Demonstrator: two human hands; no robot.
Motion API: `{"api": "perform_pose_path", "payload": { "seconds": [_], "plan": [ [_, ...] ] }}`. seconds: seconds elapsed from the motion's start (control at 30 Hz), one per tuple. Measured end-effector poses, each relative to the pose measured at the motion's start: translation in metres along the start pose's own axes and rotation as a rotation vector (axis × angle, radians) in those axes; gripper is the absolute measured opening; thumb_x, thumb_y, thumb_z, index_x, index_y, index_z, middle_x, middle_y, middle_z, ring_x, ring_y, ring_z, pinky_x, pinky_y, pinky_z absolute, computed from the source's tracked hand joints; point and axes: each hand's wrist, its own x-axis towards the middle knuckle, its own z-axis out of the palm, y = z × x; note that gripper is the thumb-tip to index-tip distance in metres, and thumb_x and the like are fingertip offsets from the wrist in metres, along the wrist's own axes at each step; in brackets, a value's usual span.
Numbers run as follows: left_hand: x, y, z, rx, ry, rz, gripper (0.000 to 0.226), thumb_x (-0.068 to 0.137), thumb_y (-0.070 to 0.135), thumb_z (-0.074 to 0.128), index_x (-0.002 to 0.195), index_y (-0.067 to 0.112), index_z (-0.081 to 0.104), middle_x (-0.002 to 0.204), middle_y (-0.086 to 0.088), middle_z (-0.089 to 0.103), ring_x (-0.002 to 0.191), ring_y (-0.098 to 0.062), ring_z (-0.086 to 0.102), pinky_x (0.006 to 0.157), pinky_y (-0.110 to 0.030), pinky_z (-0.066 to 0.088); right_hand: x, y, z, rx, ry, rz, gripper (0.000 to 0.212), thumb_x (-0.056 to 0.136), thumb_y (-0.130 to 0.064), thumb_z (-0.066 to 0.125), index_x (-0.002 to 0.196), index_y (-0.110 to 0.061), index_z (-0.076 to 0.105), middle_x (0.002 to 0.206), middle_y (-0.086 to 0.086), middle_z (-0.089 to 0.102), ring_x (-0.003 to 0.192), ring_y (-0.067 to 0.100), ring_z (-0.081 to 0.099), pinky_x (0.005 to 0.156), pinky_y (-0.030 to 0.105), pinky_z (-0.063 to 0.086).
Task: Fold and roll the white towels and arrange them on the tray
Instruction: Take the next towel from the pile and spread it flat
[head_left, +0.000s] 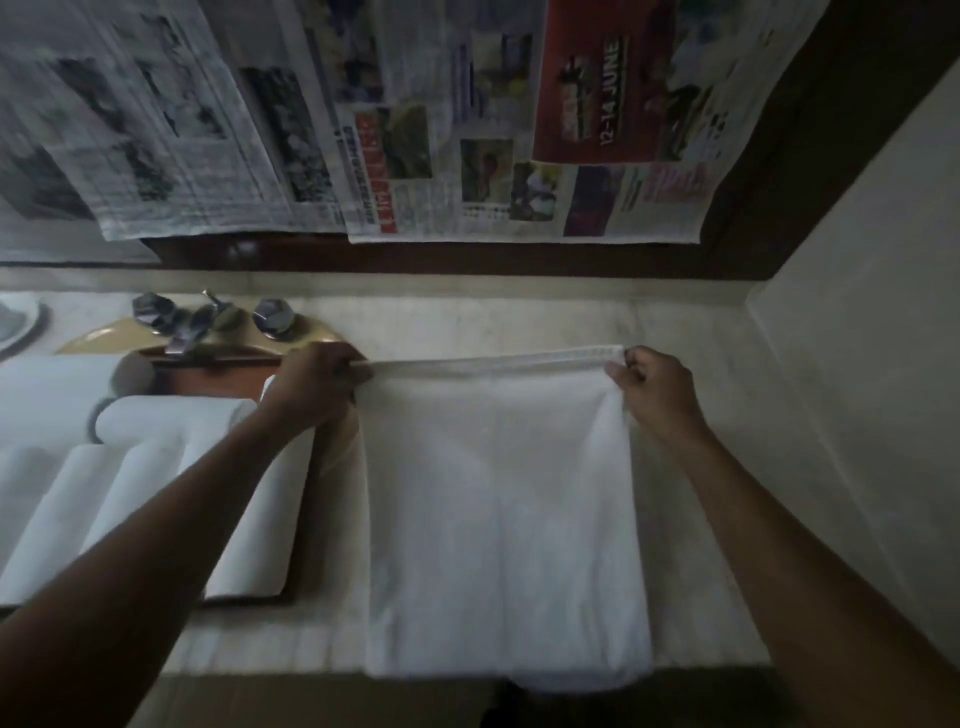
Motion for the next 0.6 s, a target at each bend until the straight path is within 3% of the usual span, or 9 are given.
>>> {"api": "perform_pose_path", "payload": {
  "seconds": [0.1, 0.23, 0.37, 0.47, 0.53, 0.6],
  "plan": [
    [0.055, 0.014, 0.0, 0.048, 0.137, 0.019, 0.014, 0.093, 0.022, 0.073, 0.081, 0.015, 0.073, 0.063, 0.001, 0.065, 0.067, -0.02, 0.065, 0.064, -0.032, 0.044, 0.058, -0.015, -0.004, 0.015, 0.034, -0.032, 0.029, 0.099, -0.033, 0.065, 0.079, -0.012, 0.06, 0.067, 0.003, 0.061, 0.061, 0.018, 0.056, 0.055, 0.027, 0.038],
    [0.118, 0.024, -0.002, 0.042, 0.312, -0.026, 0.01, 0.091, 0.023, 0.074, 0.091, 0.013, 0.075, 0.079, -0.01, 0.072, 0.077, -0.028, 0.067, 0.068, -0.038, 0.049, 0.123, -0.033, -0.004, 0.063, 0.133, -0.084, 0.031, 0.098, -0.031, 0.067, 0.076, -0.013, 0.056, 0.068, -0.002, 0.057, 0.062, 0.009, 0.049, 0.059, 0.022, 0.037],
    [0.161, 0.023, 0.009, 0.039, 0.43, -0.056, 0.014, 0.086, 0.028, 0.079, 0.089, 0.015, 0.075, 0.079, -0.007, 0.075, 0.079, -0.03, 0.07, 0.073, -0.039, 0.053, 0.174, -0.029, 0.015, 0.1, 0.178, -0.074, 0.03, 0.098, -0.031, 0.068, 0.08, -0.01, 0.058, 0.072, 0.001, 0.062, 0.067, 0.018, 0.055, 0.06, 0.032, 0.036],
    [0.183, 0.01, 0.035, 0.01, 0.378, -0.125, 0.02, 0.089, 0.026, 0.076, 0.105, 0.015, 0.07, 0.096, -0.009, 0.076, 0.091, -0.032, 0.07, 0.076, -0.039, 0.051, 0.199, -0.014, 0.048, 0.1, 0.122, 0.039, 0.013, 0.097, -0.025, 0.069, 0.098, -0.013, 0.064, 0.089, 0.003, 0.069, 0.08, 0.024, 0.066, 0.068, 0.032, 0.048],
    [0.181, 0.0, 0.063, 0.043, 0.304, -0.165, 0.039, 0.092, 0.023, 0.075, 0.127, 0.011, 0.061, 0.12, -0.014, 0.07, 0.11, -0.035, 0.066, 0.089, -0.044, 0.051, 0.196, 0.0, 0.072, 0.112, 0.038, 0.113, 0.026, 0.094, -0.021, 0.072, 0.118, -0.015, 0.062, 0.109, 0.006, 0.072, 0.094, 0.028, 0.071, 0.081, 0.03, 0.053],
    [0.167, -0.004, 0.103, 0.097, 0.222, -0.11, 0.055, 0.094, 0.024, 0.072, 0.143, 0.007, 0.051, 0.14, -0.018, 0.058, 0.128, -0.038, 0.055, 0.103, -0.049, 0.046, 0.178, 0.015, 0.096, 0.061, -0.005, 0.091, 0.047, 0.093, -0.018, 0.073, 0.136, -0.011, 0.054, 0.128, 0.009, 0.066, 0.113, 0.027, 0.066, 0.088, 0.022, 0.043]
  ]
}}
